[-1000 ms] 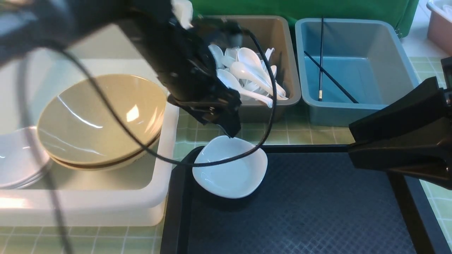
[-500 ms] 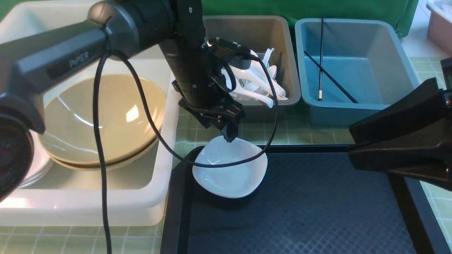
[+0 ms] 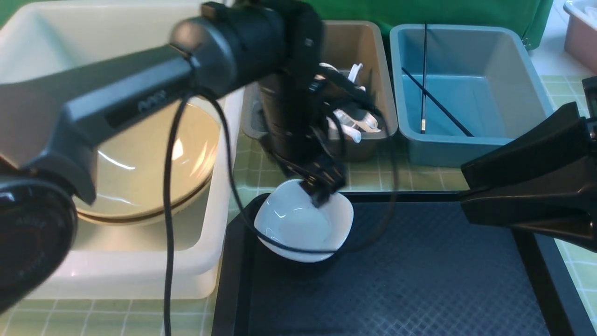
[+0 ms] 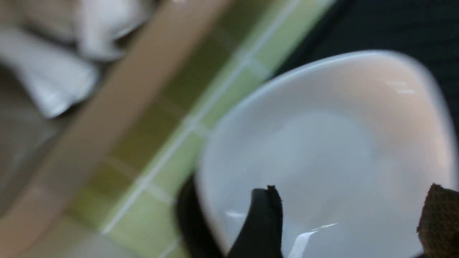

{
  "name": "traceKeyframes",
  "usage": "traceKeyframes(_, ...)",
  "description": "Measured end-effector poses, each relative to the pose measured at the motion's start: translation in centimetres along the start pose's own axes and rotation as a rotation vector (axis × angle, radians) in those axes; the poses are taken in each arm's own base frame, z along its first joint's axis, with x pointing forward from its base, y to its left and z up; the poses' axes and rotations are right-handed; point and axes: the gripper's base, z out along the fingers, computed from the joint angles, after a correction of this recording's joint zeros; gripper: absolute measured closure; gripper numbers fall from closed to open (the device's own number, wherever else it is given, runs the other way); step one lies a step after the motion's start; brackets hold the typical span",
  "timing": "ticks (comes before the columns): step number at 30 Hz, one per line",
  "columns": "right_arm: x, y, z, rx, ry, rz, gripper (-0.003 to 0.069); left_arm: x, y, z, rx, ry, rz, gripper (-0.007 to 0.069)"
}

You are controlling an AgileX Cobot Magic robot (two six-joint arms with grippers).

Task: On green table put chopsticks spoon bowls plates into blue grey white boxes.
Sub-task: 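Grasp the small white bowl on the black tray by its rim with the left gripper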

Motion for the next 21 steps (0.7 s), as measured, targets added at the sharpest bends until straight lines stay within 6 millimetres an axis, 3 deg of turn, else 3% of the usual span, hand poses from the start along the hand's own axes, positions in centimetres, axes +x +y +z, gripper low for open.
traceKeyframes(7, 0.0, 0.1, 0.0, -0.010, 0.005, 0.000, 0.0424, -0.2, -0.6, 0.5, 0.048, 0.002, -0.093, 0.0118)
traceKeyframes(21, 0.1, 0.2, 0.0, -0.019, 0.010, 0.000, 0.0424, 0.8, 2.6, 2.7, -0.080, 0.093, -0.200, 0.0118)
